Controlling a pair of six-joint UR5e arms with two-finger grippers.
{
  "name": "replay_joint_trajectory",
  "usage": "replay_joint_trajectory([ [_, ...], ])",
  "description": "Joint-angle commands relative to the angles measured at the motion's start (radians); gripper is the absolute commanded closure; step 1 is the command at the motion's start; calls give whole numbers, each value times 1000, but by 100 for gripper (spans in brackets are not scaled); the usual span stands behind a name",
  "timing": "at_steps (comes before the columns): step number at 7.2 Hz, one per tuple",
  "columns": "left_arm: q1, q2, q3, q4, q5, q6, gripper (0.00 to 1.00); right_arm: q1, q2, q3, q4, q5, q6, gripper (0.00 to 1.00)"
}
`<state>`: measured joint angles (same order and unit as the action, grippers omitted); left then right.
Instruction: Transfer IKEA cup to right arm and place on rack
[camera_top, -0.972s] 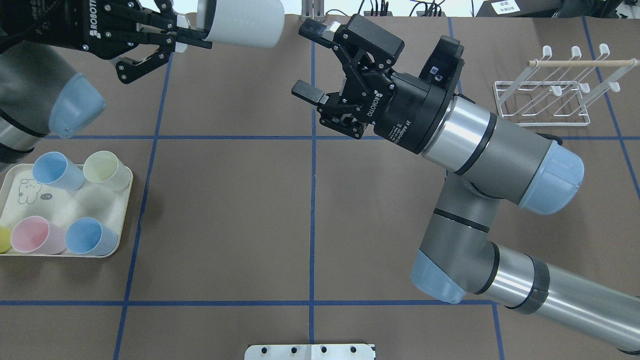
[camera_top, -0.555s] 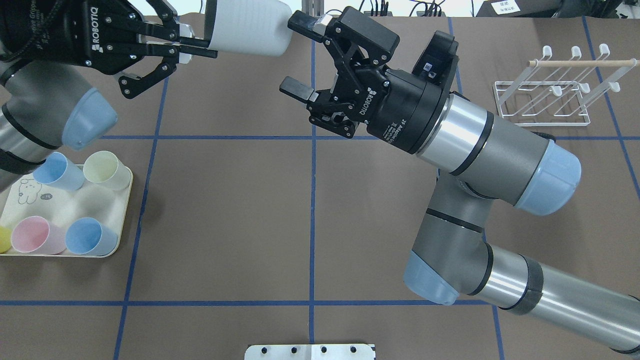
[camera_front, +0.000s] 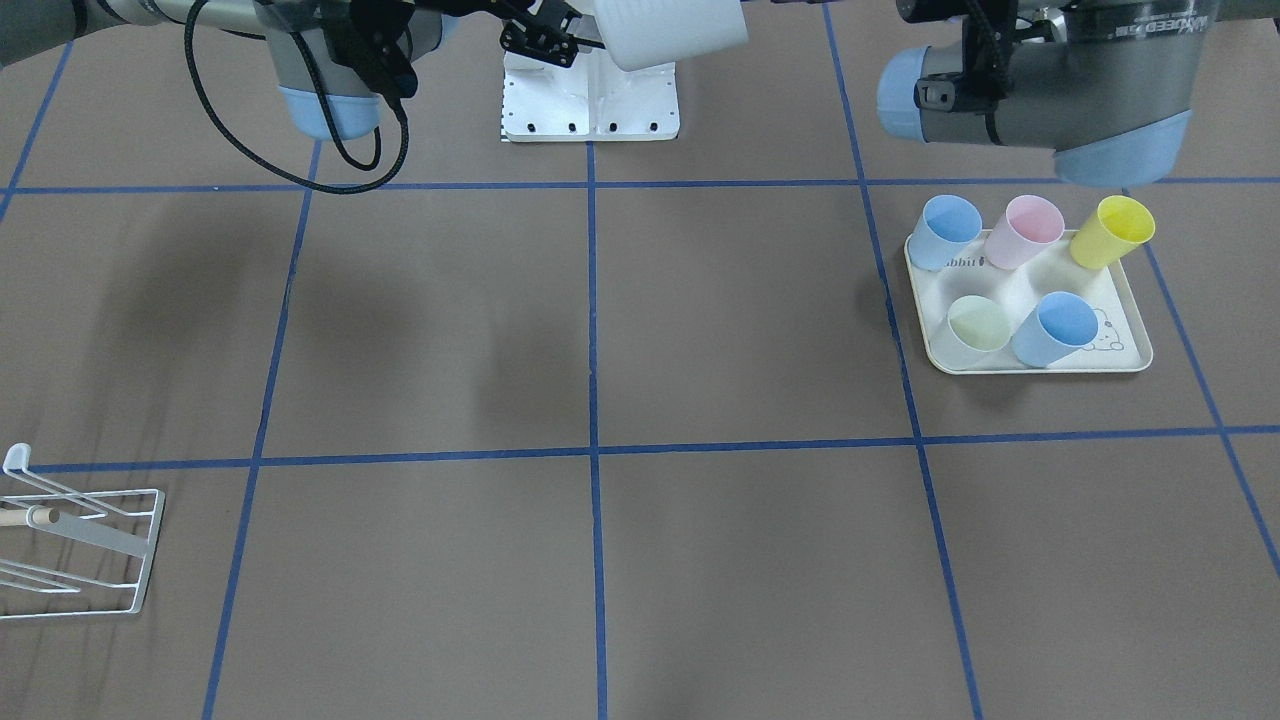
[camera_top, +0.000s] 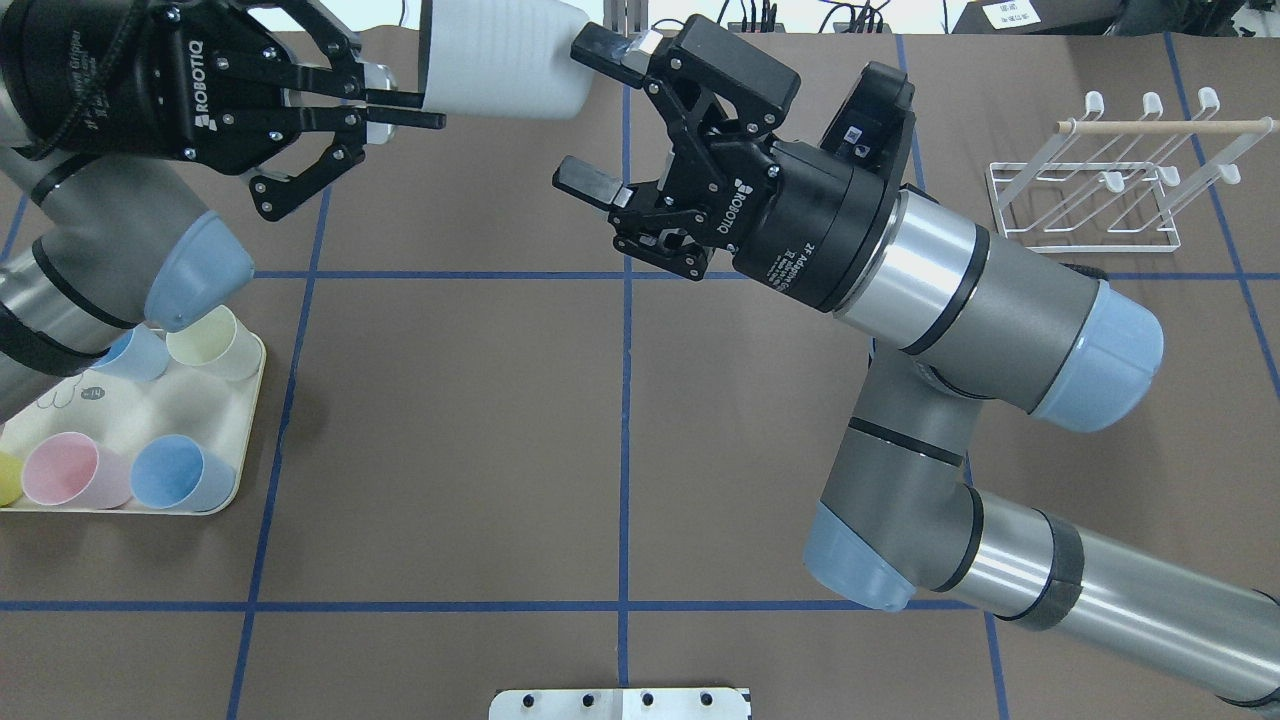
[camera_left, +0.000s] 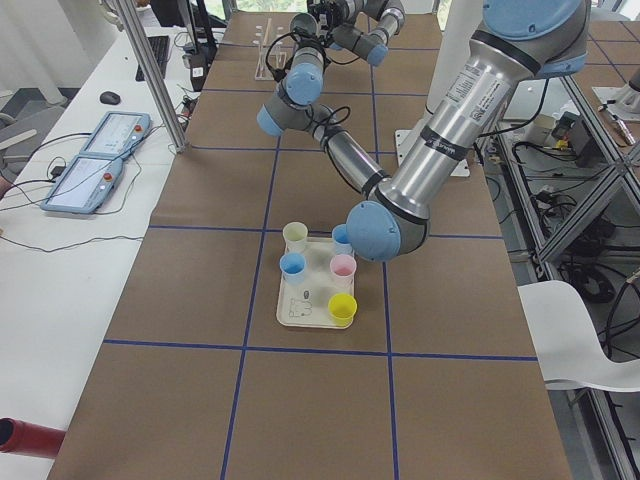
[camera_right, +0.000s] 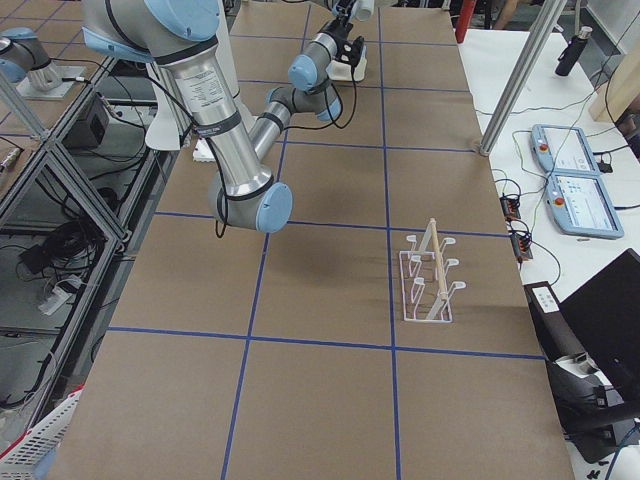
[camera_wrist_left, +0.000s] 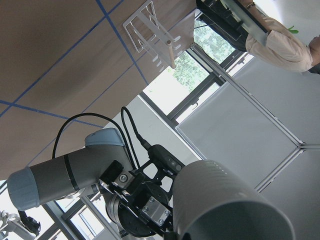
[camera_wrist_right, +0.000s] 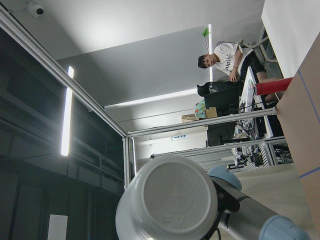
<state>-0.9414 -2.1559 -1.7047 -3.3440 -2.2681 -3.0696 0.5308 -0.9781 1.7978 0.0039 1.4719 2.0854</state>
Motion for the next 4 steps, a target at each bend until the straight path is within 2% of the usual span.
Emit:
replay_joint_trajectory([
  [1,16,1,-1,-44,1,-52,100,0,1,0,5,1,-1,1],
  [4,33,1,-1,-71,28,-60,100,-3,-1,0,10,1,-4,3],
])
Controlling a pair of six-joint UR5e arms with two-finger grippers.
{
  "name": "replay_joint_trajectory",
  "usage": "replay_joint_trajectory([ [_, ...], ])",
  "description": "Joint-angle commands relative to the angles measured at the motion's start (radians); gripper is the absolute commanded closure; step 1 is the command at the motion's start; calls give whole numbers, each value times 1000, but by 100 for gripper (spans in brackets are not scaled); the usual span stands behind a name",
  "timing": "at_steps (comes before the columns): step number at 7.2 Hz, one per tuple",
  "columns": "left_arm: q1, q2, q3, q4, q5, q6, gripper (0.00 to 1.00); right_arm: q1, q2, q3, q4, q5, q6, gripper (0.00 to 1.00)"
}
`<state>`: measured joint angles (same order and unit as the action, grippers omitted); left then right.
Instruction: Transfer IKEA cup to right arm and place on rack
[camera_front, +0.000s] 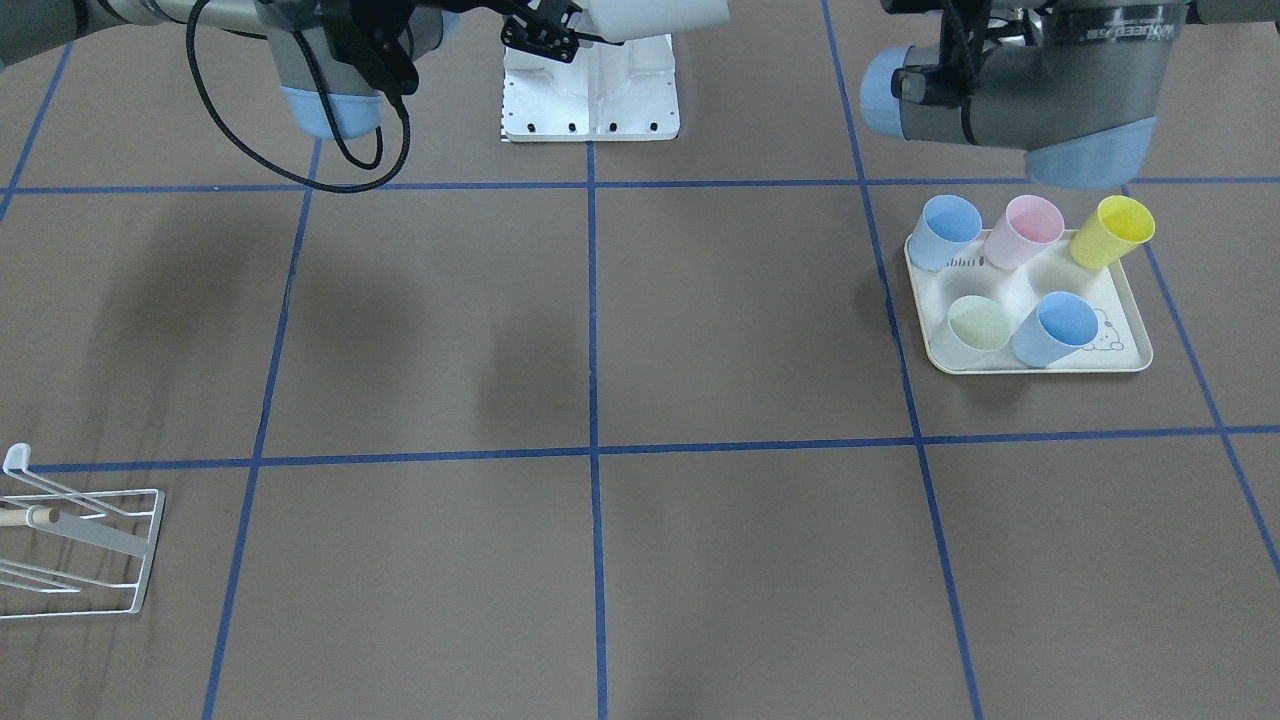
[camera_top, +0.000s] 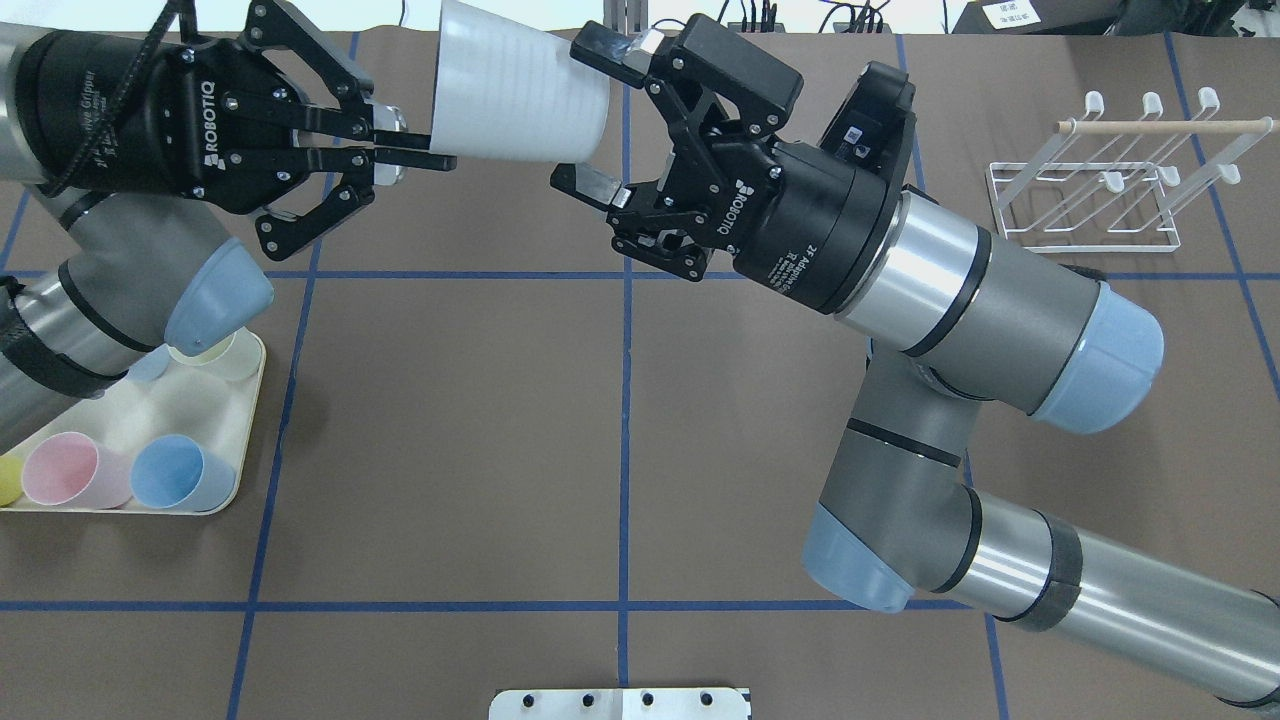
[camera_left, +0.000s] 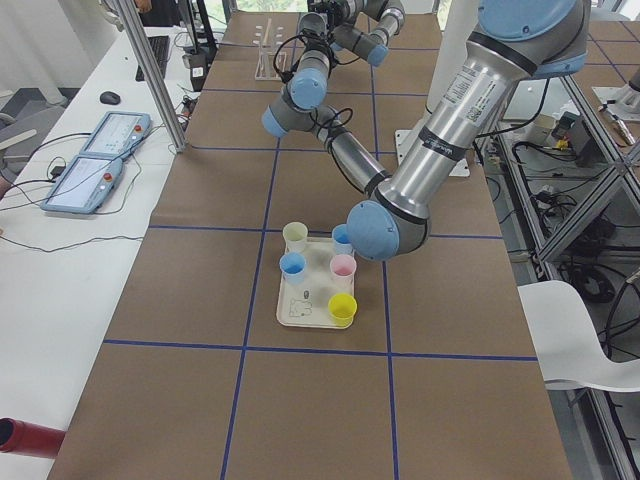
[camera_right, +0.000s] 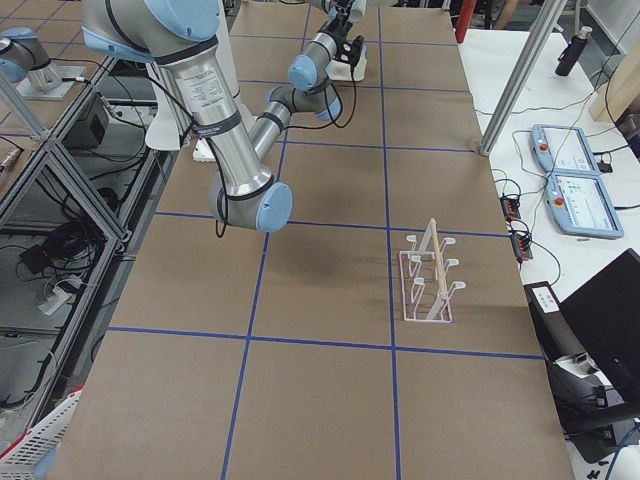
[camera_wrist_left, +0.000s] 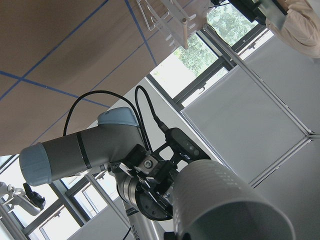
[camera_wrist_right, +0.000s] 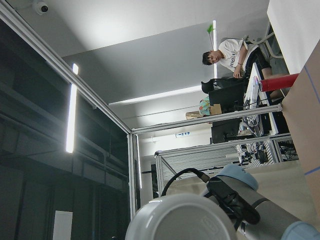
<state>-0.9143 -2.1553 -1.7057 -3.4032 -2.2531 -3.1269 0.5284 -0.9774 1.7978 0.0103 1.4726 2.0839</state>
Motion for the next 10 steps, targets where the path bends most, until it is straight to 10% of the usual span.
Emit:
replay_joint_trajectory([
  [1,8,0,1,-13,15,-1,100,-1,-3,-2,11,0,-5,14],
  [5,17,6,-2,-27,12,8,100,5,-12,0,14,-2,-10,67],
  [6,17,20,-9,-37,12,10,11,5,-14,0,16,0,-10,71],
  [10,-65,87,-15,-33,13,131,0,19,-29,8,14,-8,-15,71],
])
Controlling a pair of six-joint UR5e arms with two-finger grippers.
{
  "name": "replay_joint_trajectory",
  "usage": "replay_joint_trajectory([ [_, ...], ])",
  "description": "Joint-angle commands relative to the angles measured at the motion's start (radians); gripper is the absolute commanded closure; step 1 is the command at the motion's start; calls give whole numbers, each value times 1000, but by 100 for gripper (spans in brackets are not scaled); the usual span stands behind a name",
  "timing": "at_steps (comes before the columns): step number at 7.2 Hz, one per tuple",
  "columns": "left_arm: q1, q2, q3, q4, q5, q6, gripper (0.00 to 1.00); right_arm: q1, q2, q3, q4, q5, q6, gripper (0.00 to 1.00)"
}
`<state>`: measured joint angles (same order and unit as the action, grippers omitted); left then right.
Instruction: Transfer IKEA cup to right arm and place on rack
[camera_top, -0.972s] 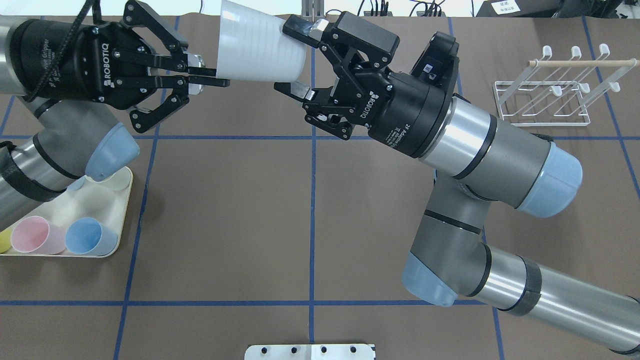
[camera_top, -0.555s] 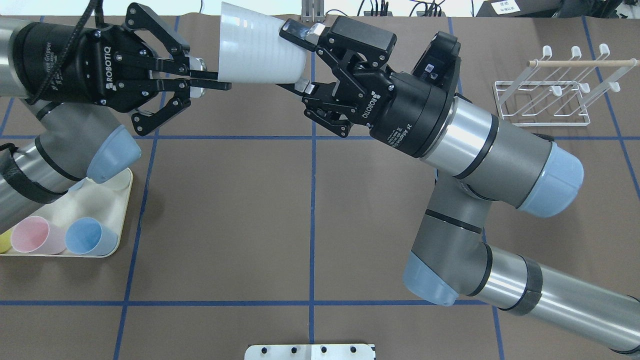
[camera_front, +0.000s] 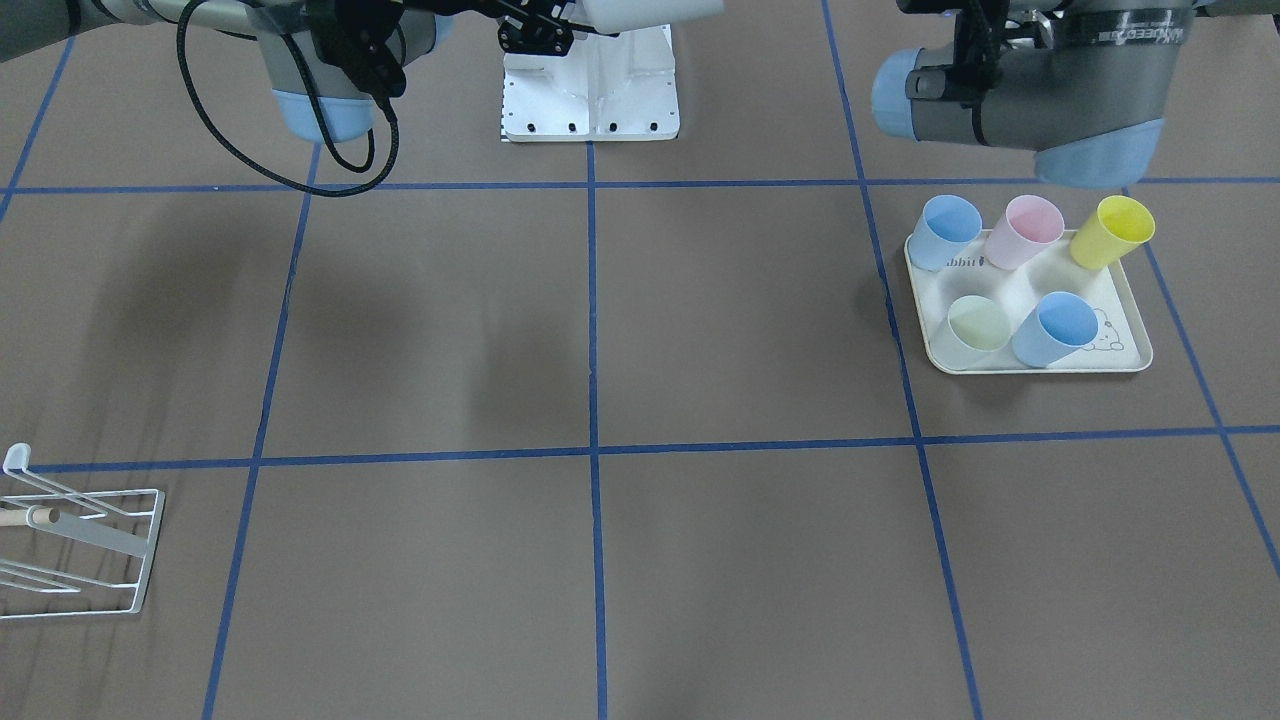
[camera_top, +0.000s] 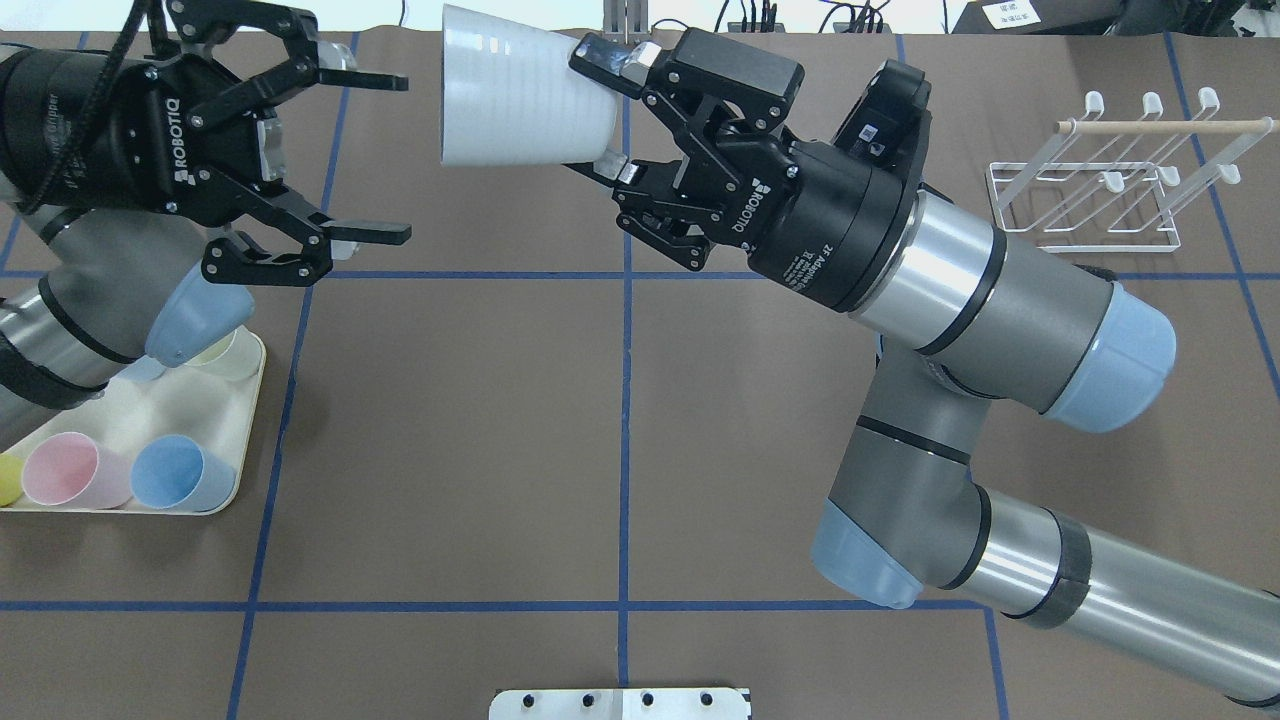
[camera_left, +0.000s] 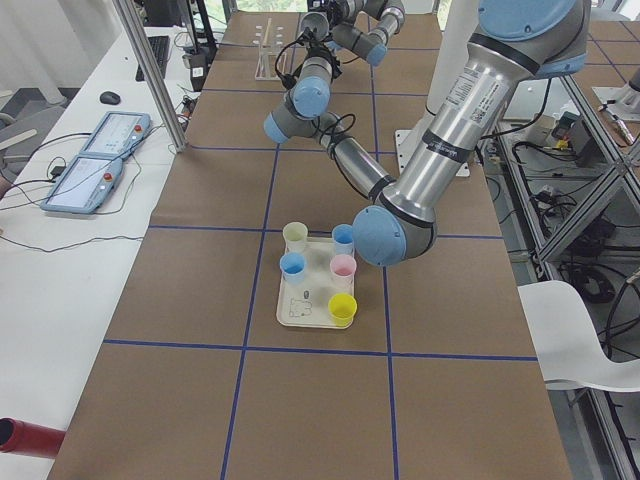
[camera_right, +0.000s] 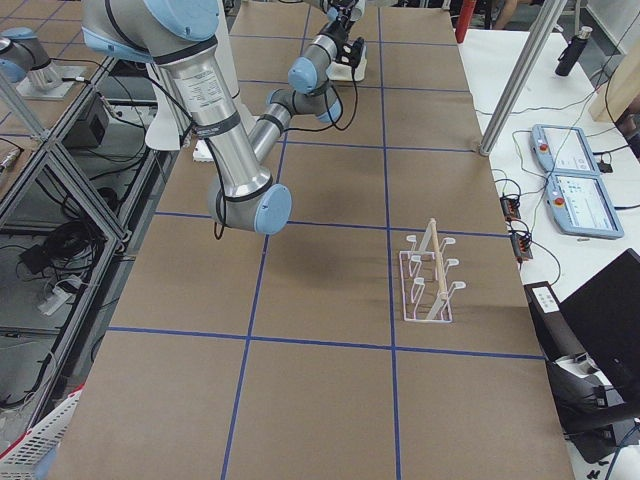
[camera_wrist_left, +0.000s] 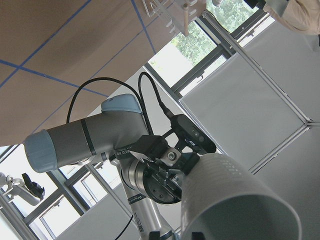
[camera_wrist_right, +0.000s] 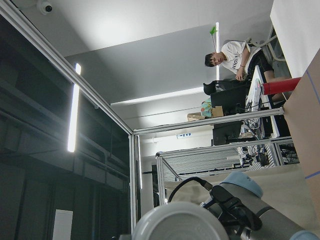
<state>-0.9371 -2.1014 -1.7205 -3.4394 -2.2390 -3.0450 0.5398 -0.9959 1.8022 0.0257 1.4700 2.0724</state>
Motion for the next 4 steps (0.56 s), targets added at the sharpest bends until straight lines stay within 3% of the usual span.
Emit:
replay_joint_trajectory([
  [1,-90,93,2,12,-13,162,0,35,-48,0,-4,0,-87,71],
  [3,-103,199,16,41,-39,439,0,101,-105,-29,-68,1,-275,71],
  [4,-124,214,15,127,-48,563,0,148,-113,-27,-195,18,-363,71],
])
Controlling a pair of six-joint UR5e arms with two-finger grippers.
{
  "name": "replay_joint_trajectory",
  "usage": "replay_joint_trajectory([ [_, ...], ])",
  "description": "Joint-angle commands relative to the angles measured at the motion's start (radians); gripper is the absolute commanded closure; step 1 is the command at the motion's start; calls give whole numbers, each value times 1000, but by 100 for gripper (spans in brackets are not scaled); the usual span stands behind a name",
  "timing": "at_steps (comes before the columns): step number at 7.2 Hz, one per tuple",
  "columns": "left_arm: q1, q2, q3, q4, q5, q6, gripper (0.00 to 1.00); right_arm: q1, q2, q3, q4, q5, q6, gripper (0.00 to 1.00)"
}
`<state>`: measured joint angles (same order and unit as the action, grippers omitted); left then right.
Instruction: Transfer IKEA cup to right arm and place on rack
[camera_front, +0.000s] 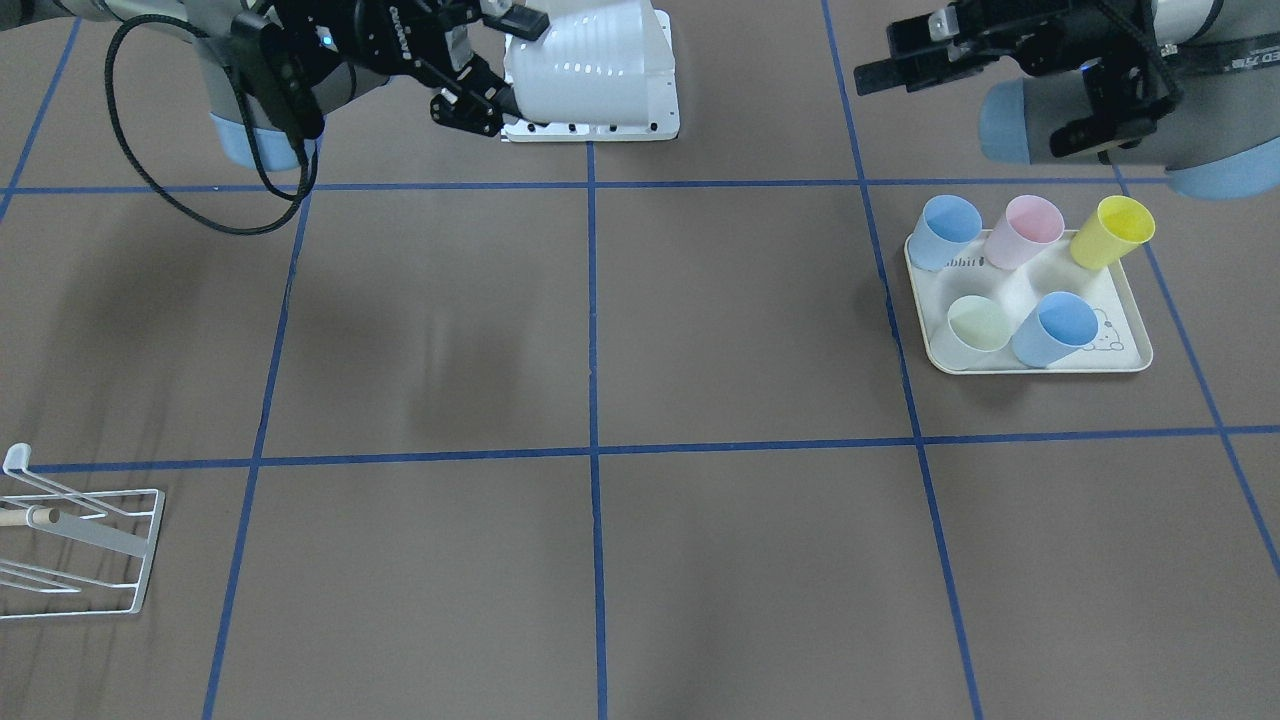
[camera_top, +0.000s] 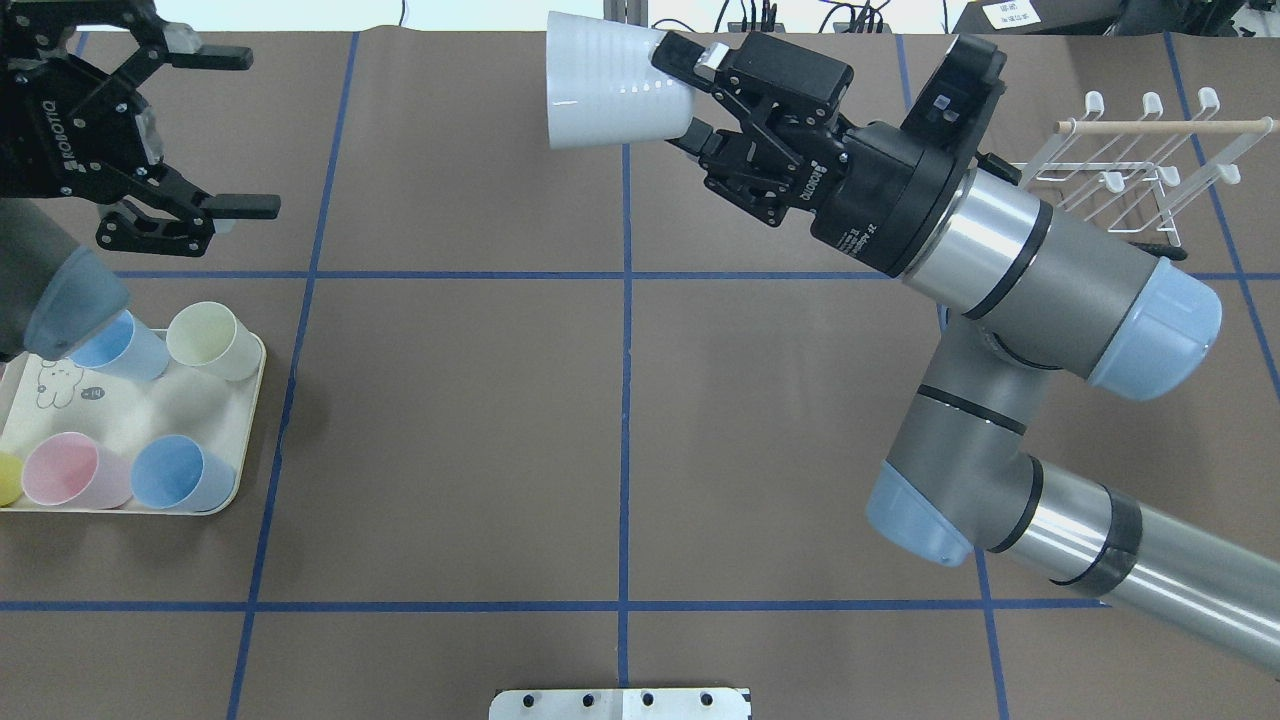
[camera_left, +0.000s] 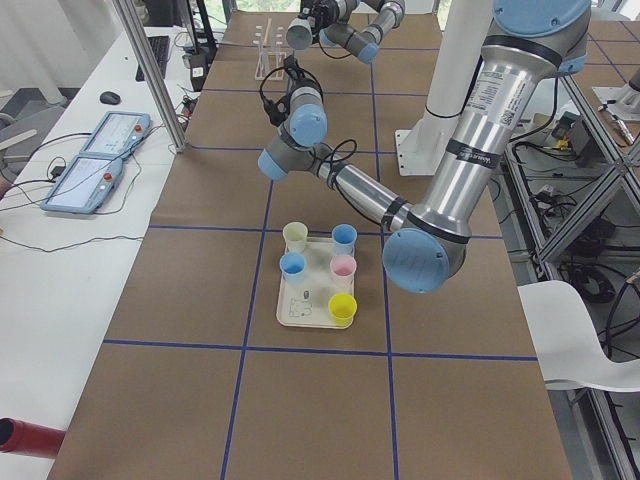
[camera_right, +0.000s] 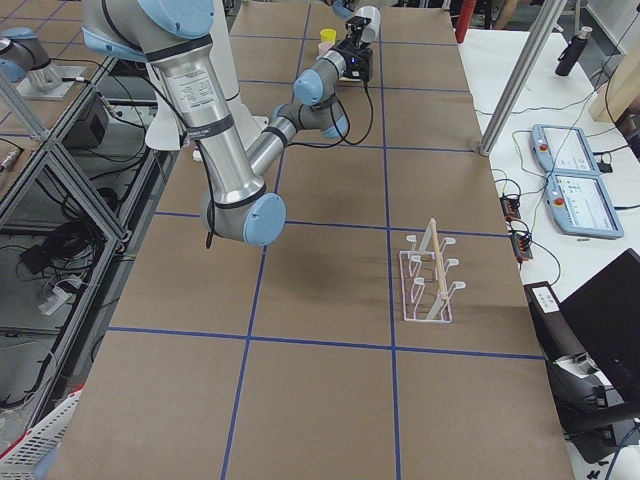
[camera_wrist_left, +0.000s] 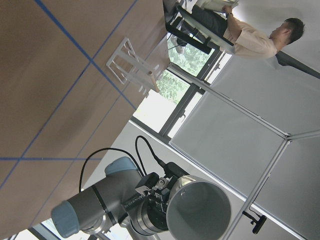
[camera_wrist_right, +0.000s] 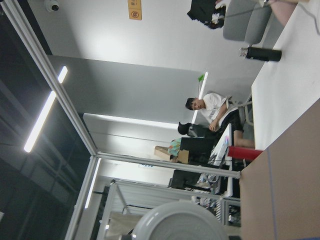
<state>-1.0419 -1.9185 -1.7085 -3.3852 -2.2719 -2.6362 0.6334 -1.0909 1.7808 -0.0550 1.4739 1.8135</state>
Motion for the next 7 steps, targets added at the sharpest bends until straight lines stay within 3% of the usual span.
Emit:
replay_joint_trajectory([
  [1,-35,32,10,193,-65,321,0,107,-26,-6,-247,90,-232,71],
  [3,-98,38,13,465,-184,673,0,281,-50,6,-495,297,-397,70],
  [4,-130,38,15,581,-205,780,0,352,-78,6,-602,360,-537,71],
  [6,-168,38,10,752,-205,959,0,509,-87,23,-919,568,-885,71],
  [7,-178,39,16,817,-204,1048,0,564,-163,47,-1015,606,-1007,70],
])
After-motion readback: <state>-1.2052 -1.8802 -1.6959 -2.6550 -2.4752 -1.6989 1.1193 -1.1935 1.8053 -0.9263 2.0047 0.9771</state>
